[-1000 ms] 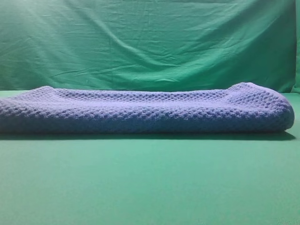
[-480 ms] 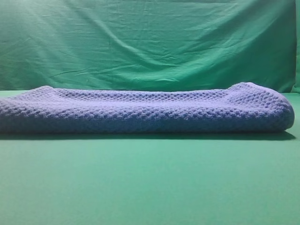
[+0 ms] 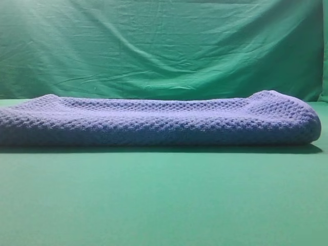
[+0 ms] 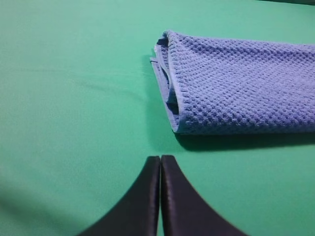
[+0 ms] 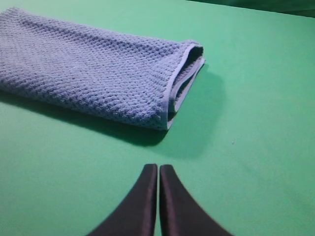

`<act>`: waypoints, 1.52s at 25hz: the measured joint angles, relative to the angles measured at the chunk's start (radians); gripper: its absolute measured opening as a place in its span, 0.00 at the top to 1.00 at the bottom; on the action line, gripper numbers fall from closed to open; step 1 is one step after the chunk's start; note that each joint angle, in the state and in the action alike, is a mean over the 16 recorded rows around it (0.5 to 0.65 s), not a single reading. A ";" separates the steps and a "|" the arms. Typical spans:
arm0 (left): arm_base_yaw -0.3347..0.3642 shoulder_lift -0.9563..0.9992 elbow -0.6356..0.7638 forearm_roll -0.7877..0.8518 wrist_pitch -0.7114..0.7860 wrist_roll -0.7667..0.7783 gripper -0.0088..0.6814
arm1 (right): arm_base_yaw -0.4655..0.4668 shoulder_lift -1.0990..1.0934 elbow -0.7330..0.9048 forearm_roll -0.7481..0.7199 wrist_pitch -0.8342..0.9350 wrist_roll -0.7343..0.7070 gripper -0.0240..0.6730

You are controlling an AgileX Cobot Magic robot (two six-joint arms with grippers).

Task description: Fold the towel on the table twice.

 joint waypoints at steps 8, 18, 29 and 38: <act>0.022 -0.053 0.000 -0.004 0.000 0.000 0.99 | -0.142 -0.073 0.000 0.000 0.031 0.000 0.97; 0.036 -0.124 0.000 -0.007 0.000 0.000 0.99 | -0.274 -0.143 0.000 0.000 0.063 0.000 0.97; 0.037 -0.131 0.000 -0.007 0.000 0.000 0.99 | -0.281 -0.147 0.000 0.000 0.066 0.000 0.97; 0.038 -0.131 0.000 -0.007 0.001 -0.001 0.99 | -0.281 -0.147 0.000 0.000 0.067 0.000 0.97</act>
